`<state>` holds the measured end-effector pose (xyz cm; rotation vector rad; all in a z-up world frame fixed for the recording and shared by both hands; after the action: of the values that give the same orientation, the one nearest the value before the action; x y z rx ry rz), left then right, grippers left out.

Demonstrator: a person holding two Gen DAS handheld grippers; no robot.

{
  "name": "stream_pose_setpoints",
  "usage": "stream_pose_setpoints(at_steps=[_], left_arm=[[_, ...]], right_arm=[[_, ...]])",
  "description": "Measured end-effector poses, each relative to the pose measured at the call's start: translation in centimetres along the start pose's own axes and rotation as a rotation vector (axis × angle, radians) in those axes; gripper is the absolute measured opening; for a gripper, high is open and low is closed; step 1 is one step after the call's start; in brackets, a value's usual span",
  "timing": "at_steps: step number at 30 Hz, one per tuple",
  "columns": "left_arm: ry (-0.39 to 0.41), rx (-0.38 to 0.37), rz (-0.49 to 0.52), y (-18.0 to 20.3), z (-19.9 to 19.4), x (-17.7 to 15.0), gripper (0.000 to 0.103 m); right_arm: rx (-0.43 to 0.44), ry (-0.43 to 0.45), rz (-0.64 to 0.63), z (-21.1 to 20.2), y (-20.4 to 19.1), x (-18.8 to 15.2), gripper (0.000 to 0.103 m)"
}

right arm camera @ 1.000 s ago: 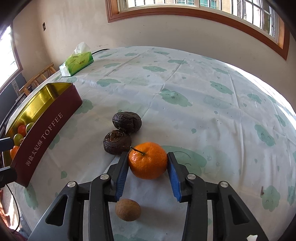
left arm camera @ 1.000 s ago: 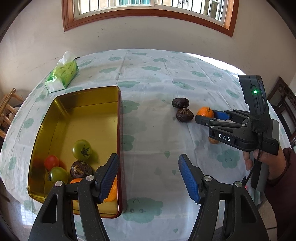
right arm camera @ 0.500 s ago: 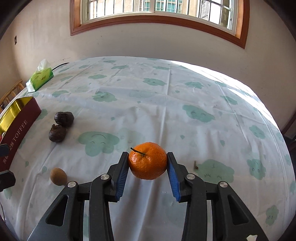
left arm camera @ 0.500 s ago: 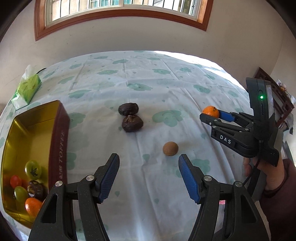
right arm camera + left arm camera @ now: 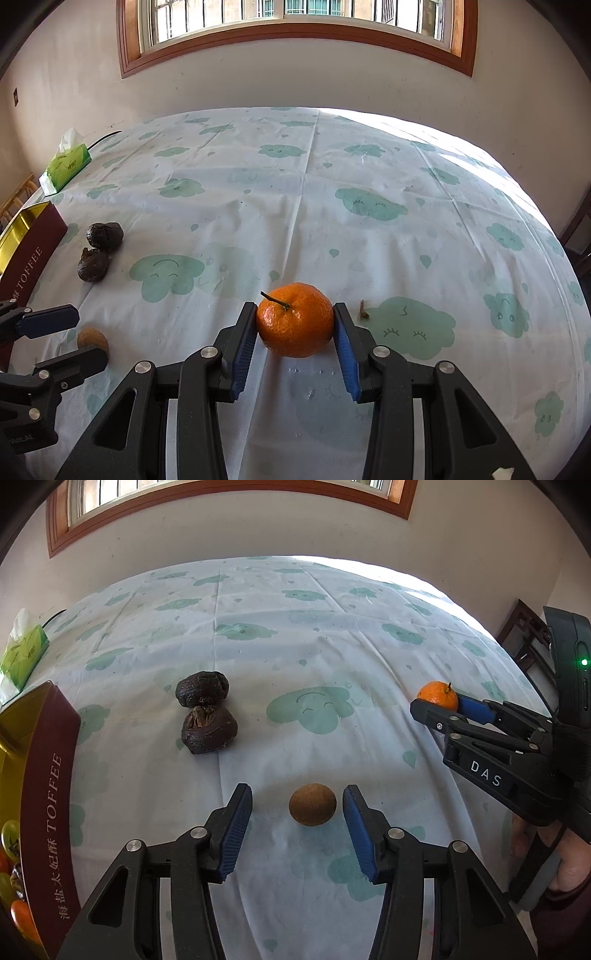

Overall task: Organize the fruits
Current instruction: 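Grasp the brown kiwi with the left tool, then carry the kiwi into the tin tray and open the left tool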

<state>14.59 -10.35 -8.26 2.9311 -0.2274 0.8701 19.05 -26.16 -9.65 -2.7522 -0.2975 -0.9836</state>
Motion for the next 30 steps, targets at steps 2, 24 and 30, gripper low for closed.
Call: stream_pose_setpoints(at_steps=[2,24,30], left_arm=[[-0.002,0.0,0.006,0.2,0.3,0.0,0.044],[0.051,0.038,-0.055,-2.9,-4.1,-1.4,0.026],[0.077,0.054,-0.115,-6.0,-6.8,-1.6,0.027]], right_arm=[[-0.002,-0.011,0.007,0.2,0.1,0.0,0.038],[-0.004,-0.022,0.018,0.4,0.4,-0.1,0.038],[-0.004,-0.023,0.018,0.4,0.4,-0.1,0.038]])
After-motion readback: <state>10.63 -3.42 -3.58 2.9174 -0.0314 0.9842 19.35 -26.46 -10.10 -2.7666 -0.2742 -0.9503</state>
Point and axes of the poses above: each gripper's, at about its wrist camera, not at the fingertips, and z roughly the way its jaws point, y to its right, x to its top, the point moved 5 cm from there along z, roughly the way its jaws point, and after that the axes turned 6 degrees about x, right-handed, at the moved point
